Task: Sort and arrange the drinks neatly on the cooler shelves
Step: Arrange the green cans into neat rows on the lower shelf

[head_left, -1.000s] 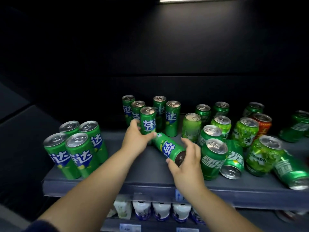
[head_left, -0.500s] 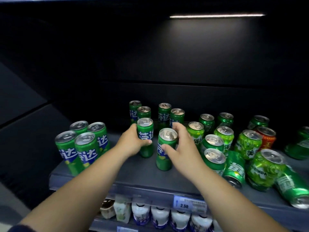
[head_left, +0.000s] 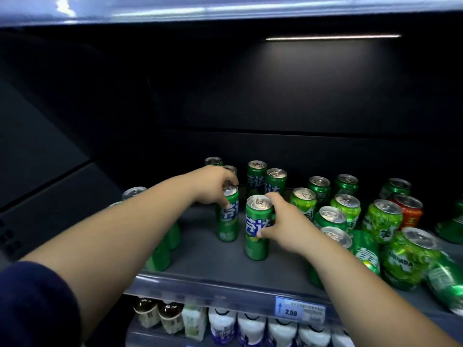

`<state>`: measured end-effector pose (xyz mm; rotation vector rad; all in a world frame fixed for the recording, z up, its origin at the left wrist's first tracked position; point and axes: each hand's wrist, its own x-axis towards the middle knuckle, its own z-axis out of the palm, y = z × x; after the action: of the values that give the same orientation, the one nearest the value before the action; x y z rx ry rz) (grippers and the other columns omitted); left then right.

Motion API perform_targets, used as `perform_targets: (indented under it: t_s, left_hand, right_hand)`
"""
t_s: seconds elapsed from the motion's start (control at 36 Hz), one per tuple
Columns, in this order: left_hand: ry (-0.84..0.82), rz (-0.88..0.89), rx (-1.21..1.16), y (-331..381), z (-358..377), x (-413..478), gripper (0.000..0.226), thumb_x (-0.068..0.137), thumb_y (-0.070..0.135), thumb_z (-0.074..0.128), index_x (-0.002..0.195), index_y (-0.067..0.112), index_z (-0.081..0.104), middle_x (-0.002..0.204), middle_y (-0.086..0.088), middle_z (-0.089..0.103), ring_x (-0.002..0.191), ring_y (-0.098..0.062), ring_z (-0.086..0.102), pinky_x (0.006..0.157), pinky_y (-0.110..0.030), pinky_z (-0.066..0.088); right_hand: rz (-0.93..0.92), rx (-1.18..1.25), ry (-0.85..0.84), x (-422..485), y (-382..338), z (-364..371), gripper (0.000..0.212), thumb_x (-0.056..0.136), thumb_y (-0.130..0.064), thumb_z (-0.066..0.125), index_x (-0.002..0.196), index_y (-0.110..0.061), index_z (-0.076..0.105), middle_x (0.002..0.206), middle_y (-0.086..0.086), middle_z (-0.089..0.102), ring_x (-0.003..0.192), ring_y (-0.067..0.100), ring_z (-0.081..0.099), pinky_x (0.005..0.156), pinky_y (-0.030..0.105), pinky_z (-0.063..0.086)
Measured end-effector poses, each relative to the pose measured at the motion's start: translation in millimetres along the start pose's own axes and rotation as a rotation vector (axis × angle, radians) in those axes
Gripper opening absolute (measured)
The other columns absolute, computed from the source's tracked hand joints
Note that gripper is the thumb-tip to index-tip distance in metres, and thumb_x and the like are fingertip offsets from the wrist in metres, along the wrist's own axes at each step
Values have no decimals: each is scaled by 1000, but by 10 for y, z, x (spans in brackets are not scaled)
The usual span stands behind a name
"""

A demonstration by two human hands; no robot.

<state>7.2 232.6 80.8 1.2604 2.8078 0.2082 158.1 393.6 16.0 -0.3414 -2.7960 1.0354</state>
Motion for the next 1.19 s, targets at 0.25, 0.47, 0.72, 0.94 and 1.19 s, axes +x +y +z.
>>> perform_targets:
  t_s: [0.25, 0.47, 0.72, 0.94, 1.19]
  left_hand:
    - [-128, 109, 72, -340, -207, -145, 70, 66, 27, 90, 130, 30, 60, 126, 11, 64, 102, -7, 54, 88, -24, 43]
    - [-144, 88, 7, -630, -229, -233, 70, 63, 24, 92, 125, 33, 62, 123, 14, 63, 109, -10, 59, 94, -30, 49]
    - [-208, 130, -162, -786, -225, -291, 68, 68, 9, 87, 124, 34, 61, 108, 27, 57, 89, 13, 53, 66, 0, 37]
    - [-145, 162, -272, -873, -137, -297, 59, 67, 25, 91, 118, 28, 61, 110, 12, 64, 93, -9, 66, 81, -32, 57]
    - [-208, 190, -168, -972, -246, -276, 59, 66, 28, 91, 118, 30, 64, 109, 19, 61, 99, -4, 60, 87, -26, 48]
  right_hand:
    - [-8, 106, -2, 164, 4, 143, 65, 76, -15, 85, 117, -43, 44, 108, -12, 68, 88, 6, 66, 79, 28, 54]
    - [-30, 152, -12, 387, -57, 385, 71, 72, -14, 86, 114, -51, 43, 115, -10, 70, 104, 11, 69, 95, 44, 57]
    - [-36, 173, -42, 469, -152, 528, 73, 73, -18, 84, 119, -57, 43, 115, -10, 71, 102, 15, 71, 94, 47, 57]
    - [-54, 194, -81, 501, -271, 623, 77, 77, -10, 83, 134, -42, 43, 123, -11, 68, 109, 9, 68, 98, 43, 56]
    - [-76, 170, -108, 538, -362, 688, 77, 77, -11, 82, 133, -45, 42, 119, -8, 69, 106, 14, 69, 96, 45, 57]
